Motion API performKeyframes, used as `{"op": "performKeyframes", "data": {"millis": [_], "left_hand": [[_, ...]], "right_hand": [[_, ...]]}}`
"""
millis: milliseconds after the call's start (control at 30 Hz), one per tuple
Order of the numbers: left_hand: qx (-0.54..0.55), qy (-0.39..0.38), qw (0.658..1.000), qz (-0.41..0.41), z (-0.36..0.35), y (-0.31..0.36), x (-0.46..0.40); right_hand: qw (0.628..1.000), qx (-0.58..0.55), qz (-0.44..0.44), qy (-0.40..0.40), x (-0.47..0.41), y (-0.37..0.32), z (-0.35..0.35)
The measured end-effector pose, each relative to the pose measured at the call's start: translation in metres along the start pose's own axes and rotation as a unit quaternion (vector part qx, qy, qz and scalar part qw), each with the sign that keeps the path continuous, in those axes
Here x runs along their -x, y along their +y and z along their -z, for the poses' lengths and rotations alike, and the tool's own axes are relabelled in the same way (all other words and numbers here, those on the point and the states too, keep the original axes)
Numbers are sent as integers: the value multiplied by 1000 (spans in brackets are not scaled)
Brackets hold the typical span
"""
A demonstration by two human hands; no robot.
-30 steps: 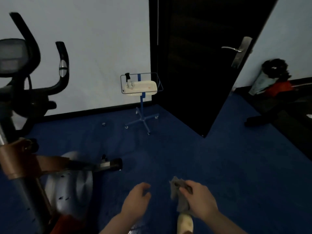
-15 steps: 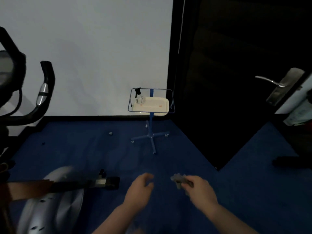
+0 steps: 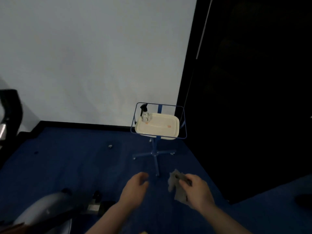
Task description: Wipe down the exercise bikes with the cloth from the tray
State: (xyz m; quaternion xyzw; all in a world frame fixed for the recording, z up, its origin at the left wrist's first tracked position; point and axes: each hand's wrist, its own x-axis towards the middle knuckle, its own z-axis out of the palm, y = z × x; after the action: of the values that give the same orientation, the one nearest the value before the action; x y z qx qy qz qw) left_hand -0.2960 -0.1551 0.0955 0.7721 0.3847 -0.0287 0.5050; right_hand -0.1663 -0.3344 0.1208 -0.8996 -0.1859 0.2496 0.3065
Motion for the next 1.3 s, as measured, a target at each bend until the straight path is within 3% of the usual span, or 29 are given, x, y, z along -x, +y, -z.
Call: {"op": "performKeyframes", "data": {"millis": [100, 267, 567, 867, 1067, 1167, 1300], "left_hand": [[-13, 6, 1000, 1, 13, 17, -35], [3, 14, 1000, 23, 20, 32, -77], [4, 40, 997, 59, 22, 89, -191], [10, 67, 994, 90, 34, 95, -270], [41, 103, 987, 118, 31, 60, -288], [47, 102, 986, 121, 28, 51, -290], [51, 92, 985, 135, 32, 51, -281]], "right_hand": [[997, -80, -20, 9, -32, -10, 4], [993, -104, -58, -14, -89, -15, -1], [993, -116, -15, -24, -253, -36, 22], [998, 10, 38, 42, -419, -65, -5], [984, 160, 64, -45, -450, -35, -63], [979, 175, 40, -96, -442, -26, -80], [981, 164, 35, -94, -428, -32, -72]]}}
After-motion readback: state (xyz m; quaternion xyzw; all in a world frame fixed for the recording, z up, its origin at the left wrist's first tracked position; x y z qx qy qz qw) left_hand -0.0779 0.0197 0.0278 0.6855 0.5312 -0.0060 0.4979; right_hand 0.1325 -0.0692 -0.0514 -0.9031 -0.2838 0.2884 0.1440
